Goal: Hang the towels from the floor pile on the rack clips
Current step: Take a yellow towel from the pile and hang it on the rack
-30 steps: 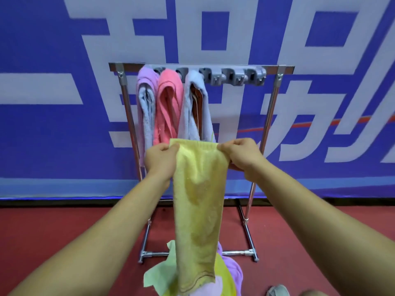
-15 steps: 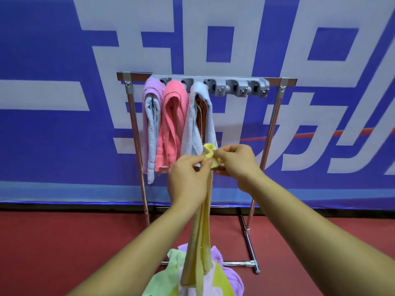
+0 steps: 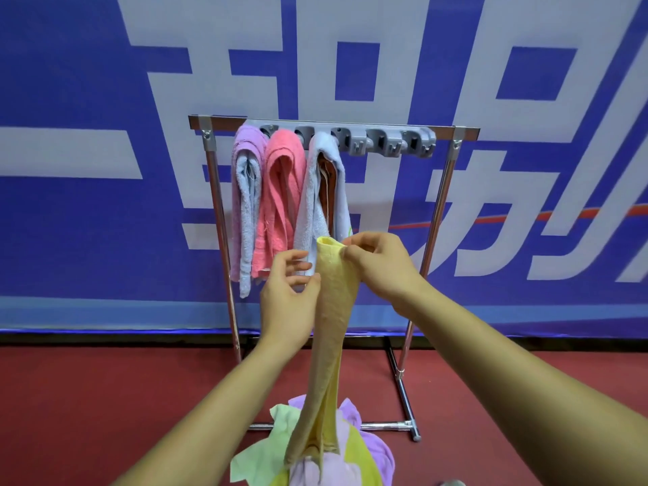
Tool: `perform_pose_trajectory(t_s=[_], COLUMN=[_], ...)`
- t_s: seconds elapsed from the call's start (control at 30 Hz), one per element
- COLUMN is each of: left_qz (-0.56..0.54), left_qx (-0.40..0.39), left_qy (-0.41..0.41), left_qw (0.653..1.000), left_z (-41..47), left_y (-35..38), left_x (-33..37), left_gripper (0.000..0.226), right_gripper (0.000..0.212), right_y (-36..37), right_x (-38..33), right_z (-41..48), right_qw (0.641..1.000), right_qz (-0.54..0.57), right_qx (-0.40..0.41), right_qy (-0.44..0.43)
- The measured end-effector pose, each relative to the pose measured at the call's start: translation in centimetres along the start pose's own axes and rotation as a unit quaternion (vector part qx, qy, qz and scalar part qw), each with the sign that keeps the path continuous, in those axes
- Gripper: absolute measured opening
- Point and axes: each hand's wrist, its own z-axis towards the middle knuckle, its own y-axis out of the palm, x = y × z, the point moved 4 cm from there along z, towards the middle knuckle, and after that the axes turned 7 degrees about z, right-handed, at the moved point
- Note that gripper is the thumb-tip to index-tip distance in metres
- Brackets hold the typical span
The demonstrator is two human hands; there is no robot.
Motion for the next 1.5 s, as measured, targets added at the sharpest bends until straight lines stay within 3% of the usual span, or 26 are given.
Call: perform_pose_trajectory(t_s=[0.1,0.2,0.33,0.47,0.63,0.73,0.8,0.9,0.97,1.0,1.1,1.2,1.33,1.5], left_qz=[-0.074,-0.155,-0.145,-0.150,-0.153,-0.150,-0.126,-0.053,-0.012,0.002,0.046,0.057,0.057,-0.070], left_qx=[-0.079,-0.155,-0.220,-0.238,-0.219,-0.204,-0.217,-0.256,-0.262,-0.262,-0.282,-0.284,-0.235,-0.279], left_qy=[-0.026,-0.059,-0.108,-0.158,-0.148,-0.123,-0.104,-0.084,-0.071,-0.060,-0.031,-0.026,-0.057,-0.083], left_qw=[0.994,0.974,0.959,0.947,0.952,0.959,0.963,0.962,0.963,0.963,0.958,0.957,0.969,0.954], left_z=[0.2,-0.6,-2.7,-5.3,-5.4,-4.5,-3.8,-2.8,-2.2,-2.0,-1.6,-1.2,-0.8,-2.6], left_y=[0.5,1.4,1.6,1.5,0.7,0.3,0.4,0.9,1.5,1.8,2.6,2.7,0.8,-0.3], left_x=[-0.7,-0.4,-2.7,-6.0,-7.6,-6.7,-5.9,-5.0,-4.5,-4.1,-2.6,-1.9,-2.5,-4.6], left_gripper=[0.036,0.018,0.019,0.021,0.022,0.033,0.026,0.012,0.014,0.013,0.024,0.033,0.015,0.025], right_gripper=[0.014,0.014,0.013,0.013,0.015,0.015,0.015,0.023,0.026,0.030,0.047,0.041,0.029,0.007], right_y=[-0.2,-0.6,-1.5,-2.0,-4.0,-6.1,-7.9,-9.7,-9.5,-8.9,-5.1,-1.1,0.1,0.8], right_x=[-1.3,-2.5,-3.2,-2.8,-1.7,0.0,1.8,4.7,6.0,6.2,5.2,3.8,3.0,1.2], right_z=[-0.7,-1.0,-1.0,-0.7,0.0,0.4,0.4,-0.5,-1.2,-1.5,-2.3,-3.2,-2.7,-2.9], right_qw=[0.998,0.996,0.995,0.991,0.980,0.956,0.930,0.894,0.860,0.858,0.915,0.935,0.932,0.929], right_qz=[-0.043,-0.045,-0.047,-0.086,-0.146,-0.265,-0.352,-0.428,-0.490,-0.497,-0.372,-0.267,-0.288,-0.298], right_qx=[-0.012,-0.010,0.018,0.056,0.101,0.114,0.101,0.051,-0.011,-0.045,-0.152,-0.215,-0.195,-0.157], right_qy=[-0.051,-0.072,-0.086,-0.090,-0.088,-0.044,0.022,0.124,0.140,0.124,-0.032,-0.093,-0.099,-0.155])
